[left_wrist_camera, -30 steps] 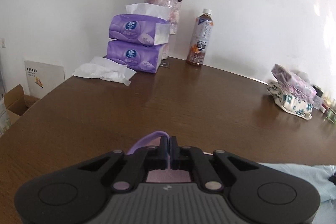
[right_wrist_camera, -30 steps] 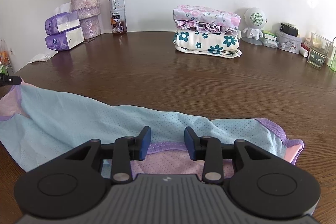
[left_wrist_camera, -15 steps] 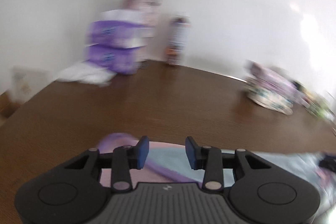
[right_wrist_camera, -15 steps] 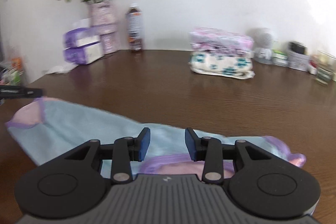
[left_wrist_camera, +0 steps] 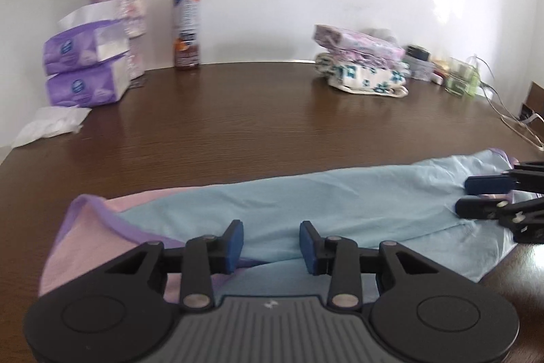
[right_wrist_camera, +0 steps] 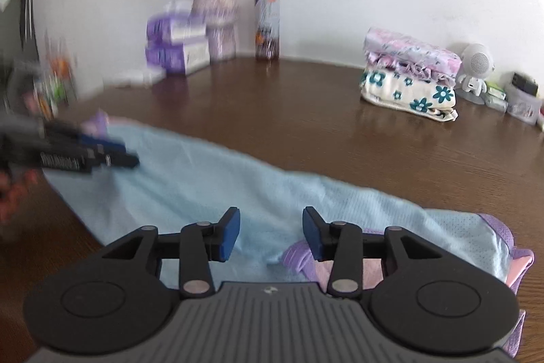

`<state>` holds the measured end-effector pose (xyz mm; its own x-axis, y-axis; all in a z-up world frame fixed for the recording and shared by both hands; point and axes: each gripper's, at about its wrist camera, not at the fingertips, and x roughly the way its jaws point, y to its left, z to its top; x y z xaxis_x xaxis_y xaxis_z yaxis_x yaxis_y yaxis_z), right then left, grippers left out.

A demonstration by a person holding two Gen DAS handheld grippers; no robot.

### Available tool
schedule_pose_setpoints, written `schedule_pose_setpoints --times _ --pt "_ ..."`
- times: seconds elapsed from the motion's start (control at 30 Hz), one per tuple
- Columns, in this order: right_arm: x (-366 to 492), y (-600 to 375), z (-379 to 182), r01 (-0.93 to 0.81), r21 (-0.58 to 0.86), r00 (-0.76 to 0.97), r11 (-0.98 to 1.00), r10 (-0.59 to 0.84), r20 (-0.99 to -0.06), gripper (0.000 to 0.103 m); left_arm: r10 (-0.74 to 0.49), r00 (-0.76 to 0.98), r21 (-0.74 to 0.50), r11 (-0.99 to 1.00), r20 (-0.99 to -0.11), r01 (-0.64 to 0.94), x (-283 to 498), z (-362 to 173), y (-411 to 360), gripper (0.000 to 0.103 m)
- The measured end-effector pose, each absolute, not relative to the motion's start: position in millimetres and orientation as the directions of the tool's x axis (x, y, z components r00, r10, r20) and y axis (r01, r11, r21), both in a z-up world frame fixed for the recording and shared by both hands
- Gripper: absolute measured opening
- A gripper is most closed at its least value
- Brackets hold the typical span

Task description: Fold clothes

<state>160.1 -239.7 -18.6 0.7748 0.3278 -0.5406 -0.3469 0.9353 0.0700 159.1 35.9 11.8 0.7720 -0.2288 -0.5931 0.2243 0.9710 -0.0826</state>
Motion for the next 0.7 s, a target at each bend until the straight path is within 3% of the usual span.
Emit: schedule_pose_setpoints --times 0.13,0.27,0.4,0.7 --pt "182.0 -250.7 -9.9 -0.249 0.083 0.805 0.965 0.253 -0.536 0.041 -0.285 0.779 -0.092 0.955 -0.559 0.283 170.2 26.0 25.3 0.036" --pt "199.5 -257.7 -17.9 -0.187 0.096 0.792 0.978 0.208 -0.574 0.041 -0.281 0.772 -0.007 0.941 -0.570 0.337 184.2 24.9 0.7 0.037" --pt "203.3 -275.5 -26.0 -0.129 0.111 0.792 0.985 0.170 -0.587 0.041 -0.212 0.759 0.029 0.956 -0.616 0.291 194.1 7.9 3.9 0.035" --pt "203.0 -322.6 -40.8 0.006 0.120 0.794 0.993 0.068 -0.604 0.040 -0.128 0.787 -0.022 0.989 -0.603 0.144 187.9 3.8 55.8 0.032"
